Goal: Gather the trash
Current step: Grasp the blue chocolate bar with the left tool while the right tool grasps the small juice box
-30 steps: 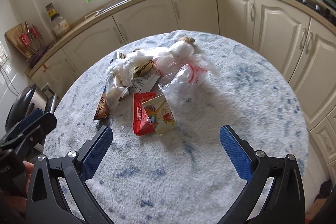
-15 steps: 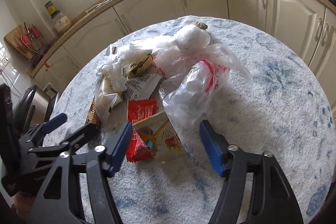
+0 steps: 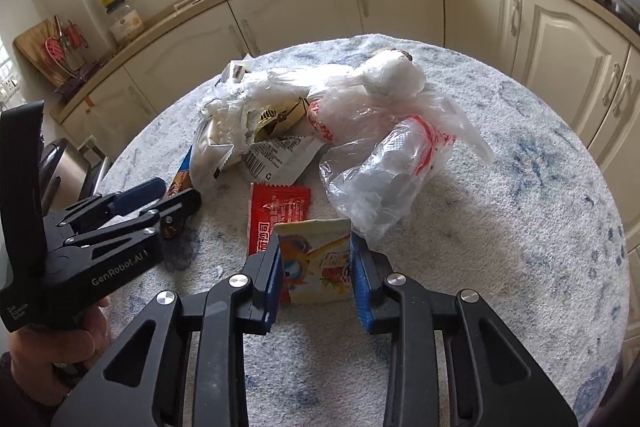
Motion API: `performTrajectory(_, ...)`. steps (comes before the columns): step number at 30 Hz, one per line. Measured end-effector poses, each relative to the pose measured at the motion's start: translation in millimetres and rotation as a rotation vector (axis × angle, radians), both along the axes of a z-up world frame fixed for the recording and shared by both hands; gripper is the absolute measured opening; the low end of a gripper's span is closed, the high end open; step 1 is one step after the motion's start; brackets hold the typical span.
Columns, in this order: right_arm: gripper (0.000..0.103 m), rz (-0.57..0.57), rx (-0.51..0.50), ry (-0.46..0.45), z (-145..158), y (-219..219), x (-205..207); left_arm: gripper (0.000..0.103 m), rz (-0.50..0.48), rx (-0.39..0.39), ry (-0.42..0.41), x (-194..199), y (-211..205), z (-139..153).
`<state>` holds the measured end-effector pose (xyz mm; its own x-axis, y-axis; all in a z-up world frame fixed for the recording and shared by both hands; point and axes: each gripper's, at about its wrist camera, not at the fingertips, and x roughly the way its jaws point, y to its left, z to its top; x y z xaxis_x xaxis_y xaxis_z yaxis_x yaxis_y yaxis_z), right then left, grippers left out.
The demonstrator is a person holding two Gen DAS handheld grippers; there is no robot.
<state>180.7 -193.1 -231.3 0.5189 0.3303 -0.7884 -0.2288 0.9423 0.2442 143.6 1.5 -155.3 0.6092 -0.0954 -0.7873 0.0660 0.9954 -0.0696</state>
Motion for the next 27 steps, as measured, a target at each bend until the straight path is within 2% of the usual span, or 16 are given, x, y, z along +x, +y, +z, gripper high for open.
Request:
performTrajectory(2,0.030,0.000,0.004,-0.001,1,-1,-3,0.015,-0.005,-0.030,0.007,0,5,-2)
performTrajectory(10,0.030,-0.013,0.017,-0.002,4,-9,-20,0.015,0.000,-0.060,0.009,-11,10,-10)
performTrajectory(17,0.030,-0.027,0.025,-0.001,6,-22,-35,0.015,-0.045,-0.051,0.017,-13,-14,-14)
performTrajectory(20,0.030,-0.034,0.019,0.005,4,-25,-38,0.019,-0.051,0.000,0.003,-12,-28,-15)
performTrajectory(21,0.030,-0.035,0.017,0.008,3,-26,-39,0.024,-0.053,0.005,-0.001,-9,-31,-17)
performTrajectory(23,0.030,-0.036,0.013,0.010,1,-26,-40,0.027,-0.053,0.009,-0.008,-1,-36,-19)
performTrajectory(25,0.030,-0.036,0.018,0.012,0,-27,-41,0.026,-0.051,0.003,-0.012,10,-40,-22)
performTrajectory(26,0.030,-0.036,0.022,0.009,2,-27,-43,0.023,-0.050,-0.007,-0.009,11,-35,-24)
performTrajectory(27,0.030,-0.035,0.025,0.004,4,-28,-44,0.015,-0.049,-0.027,-0.001,15,-34,-24)
